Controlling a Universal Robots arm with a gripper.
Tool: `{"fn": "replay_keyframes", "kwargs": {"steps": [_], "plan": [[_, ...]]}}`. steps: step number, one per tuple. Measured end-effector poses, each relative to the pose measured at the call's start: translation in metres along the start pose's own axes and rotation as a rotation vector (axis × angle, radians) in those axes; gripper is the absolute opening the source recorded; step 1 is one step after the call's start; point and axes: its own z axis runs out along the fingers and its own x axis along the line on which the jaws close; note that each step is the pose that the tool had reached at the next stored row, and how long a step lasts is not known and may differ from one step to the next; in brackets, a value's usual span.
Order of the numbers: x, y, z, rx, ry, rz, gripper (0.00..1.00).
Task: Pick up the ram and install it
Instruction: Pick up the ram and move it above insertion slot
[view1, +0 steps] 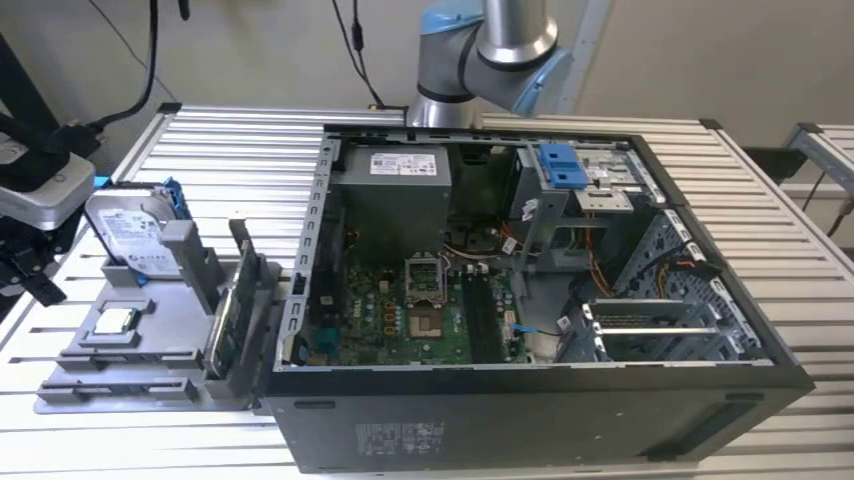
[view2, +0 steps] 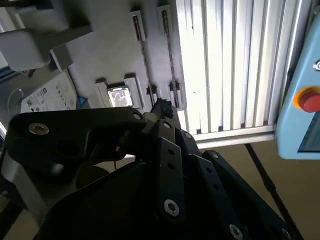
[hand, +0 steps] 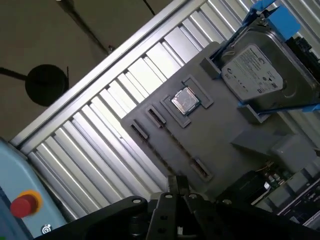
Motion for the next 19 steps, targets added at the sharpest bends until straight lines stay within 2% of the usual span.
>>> {"fn": "replay_keyframes", "kwargs": {"steps": [19], "plan": [[0.0, -0.0001, 0.0023, -0.0017, 0.0147, -0.339, 0.11]]}}
